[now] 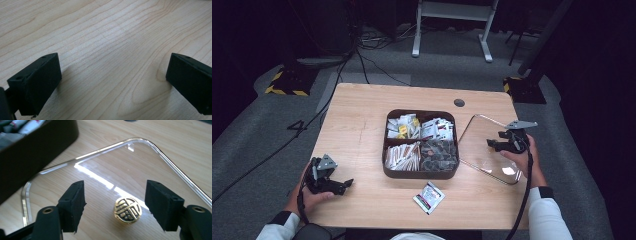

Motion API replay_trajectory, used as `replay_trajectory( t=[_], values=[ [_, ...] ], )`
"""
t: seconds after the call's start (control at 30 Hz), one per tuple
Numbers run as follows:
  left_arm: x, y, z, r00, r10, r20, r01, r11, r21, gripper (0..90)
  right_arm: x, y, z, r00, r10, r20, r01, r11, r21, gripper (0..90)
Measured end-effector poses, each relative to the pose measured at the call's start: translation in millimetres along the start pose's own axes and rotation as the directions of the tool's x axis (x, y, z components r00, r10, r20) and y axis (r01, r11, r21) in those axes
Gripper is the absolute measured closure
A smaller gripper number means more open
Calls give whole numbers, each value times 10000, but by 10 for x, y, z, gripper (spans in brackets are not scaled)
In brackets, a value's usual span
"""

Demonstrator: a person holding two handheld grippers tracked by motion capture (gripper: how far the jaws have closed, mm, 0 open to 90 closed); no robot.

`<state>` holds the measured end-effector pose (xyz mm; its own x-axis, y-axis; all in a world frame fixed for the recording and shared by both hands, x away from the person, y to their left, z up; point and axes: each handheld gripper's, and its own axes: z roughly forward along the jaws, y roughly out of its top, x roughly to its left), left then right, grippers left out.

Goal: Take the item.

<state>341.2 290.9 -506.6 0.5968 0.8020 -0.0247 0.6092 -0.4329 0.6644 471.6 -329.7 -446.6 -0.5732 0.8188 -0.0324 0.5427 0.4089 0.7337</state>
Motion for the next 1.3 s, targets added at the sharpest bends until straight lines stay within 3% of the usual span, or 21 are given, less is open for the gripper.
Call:
replay_trajectory(
  t=[0.07,0.37,0.57,0.67,0.73,0.87,1.3],
  values=[
    [0,0,3,10000,0,10,0,10000,-20,3,-79,-65,86,9998,218,-1,-218,9995,234,369],
    [1,2,2,10000,14,19,-14,10000,5,2,-184,-165,222,9977,678,15,-677,9961,565,431],
    [0,2,2,10000,5,28,-5,10000,5,2,-194,-222,315,9979,619,202,-635,9934,951,478],
    [0,2,2,10000,9,32,-9,10000,8,2,-197,-237,316,9976,678,106,-685,9938,872,509],
    [0,2,2,10000,8,31,-8,10000,6,2,-187,-243,311,9978,662,-22,-658,9943,842,577],
    [0,2,2,10000,4,30,-4,10000,9,2,-151,-238,307,9989,441,144,-452,9948,913,583],
    [1,1,2,10000,18,20,-18,10000,5,3,-173,-262,295,9971,732,207,-746,9943,756,585]
  ],
)
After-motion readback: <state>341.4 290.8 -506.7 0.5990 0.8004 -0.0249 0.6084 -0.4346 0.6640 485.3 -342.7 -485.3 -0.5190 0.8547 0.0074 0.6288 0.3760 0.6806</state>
